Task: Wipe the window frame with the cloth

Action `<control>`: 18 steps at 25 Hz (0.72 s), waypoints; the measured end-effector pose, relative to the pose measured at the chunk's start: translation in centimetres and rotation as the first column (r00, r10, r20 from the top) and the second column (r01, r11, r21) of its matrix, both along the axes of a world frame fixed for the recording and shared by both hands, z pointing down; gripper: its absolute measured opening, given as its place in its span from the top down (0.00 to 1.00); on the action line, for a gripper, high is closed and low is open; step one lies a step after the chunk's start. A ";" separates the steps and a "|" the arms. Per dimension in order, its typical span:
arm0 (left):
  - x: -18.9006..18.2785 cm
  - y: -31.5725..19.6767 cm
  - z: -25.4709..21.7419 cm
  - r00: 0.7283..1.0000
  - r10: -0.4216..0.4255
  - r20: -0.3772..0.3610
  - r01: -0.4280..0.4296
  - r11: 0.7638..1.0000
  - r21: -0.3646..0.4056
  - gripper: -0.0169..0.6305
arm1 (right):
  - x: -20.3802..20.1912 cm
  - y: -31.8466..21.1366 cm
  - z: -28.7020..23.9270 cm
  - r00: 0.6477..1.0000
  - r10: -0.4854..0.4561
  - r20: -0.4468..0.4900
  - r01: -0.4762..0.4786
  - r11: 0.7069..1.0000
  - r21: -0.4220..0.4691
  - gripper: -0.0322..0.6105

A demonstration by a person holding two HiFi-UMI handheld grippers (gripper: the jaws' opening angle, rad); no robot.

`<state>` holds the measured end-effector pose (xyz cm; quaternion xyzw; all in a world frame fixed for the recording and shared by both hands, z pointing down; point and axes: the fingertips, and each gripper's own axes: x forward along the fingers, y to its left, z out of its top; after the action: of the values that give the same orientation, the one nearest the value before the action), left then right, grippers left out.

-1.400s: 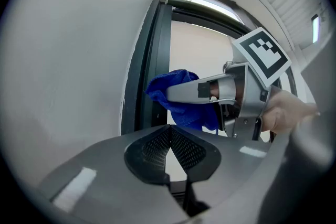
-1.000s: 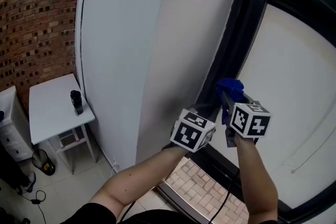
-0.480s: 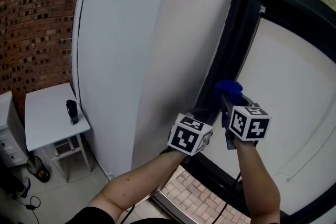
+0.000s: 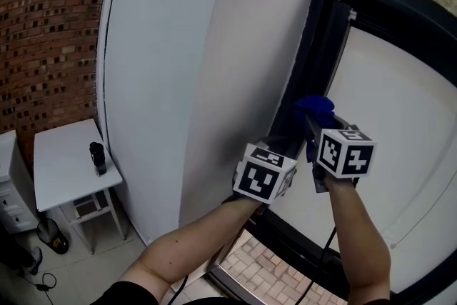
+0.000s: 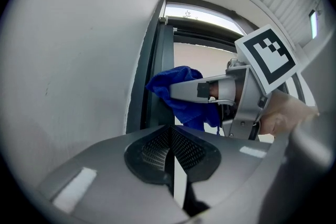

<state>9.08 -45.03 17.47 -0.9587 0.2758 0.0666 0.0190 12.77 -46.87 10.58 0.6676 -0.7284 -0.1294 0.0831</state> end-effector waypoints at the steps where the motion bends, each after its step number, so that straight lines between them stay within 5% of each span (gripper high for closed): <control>1: 0.0 0.0 -0.7 1.000 0.002 -0.006 -0.002 1.000 0.009 0.99 | 0.0 0.0 -0.6 1.000 0.003 -0.006 -0.003 1.000 0.008 0.73; 18: 0.6 0.2 -7.5 0.997 0.017 -0.069 -0.009 0.994 0.112 0.99 | -0.5 0.5 -10.0 0.981 0.081 -0.177 -0.053 0.986 0.157 0.73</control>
<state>9.70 -44.86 9.99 -0.9550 0.2658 0.1154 0.0626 12.22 -46.34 0.59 0.6816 -0.6827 -0.2423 0.1030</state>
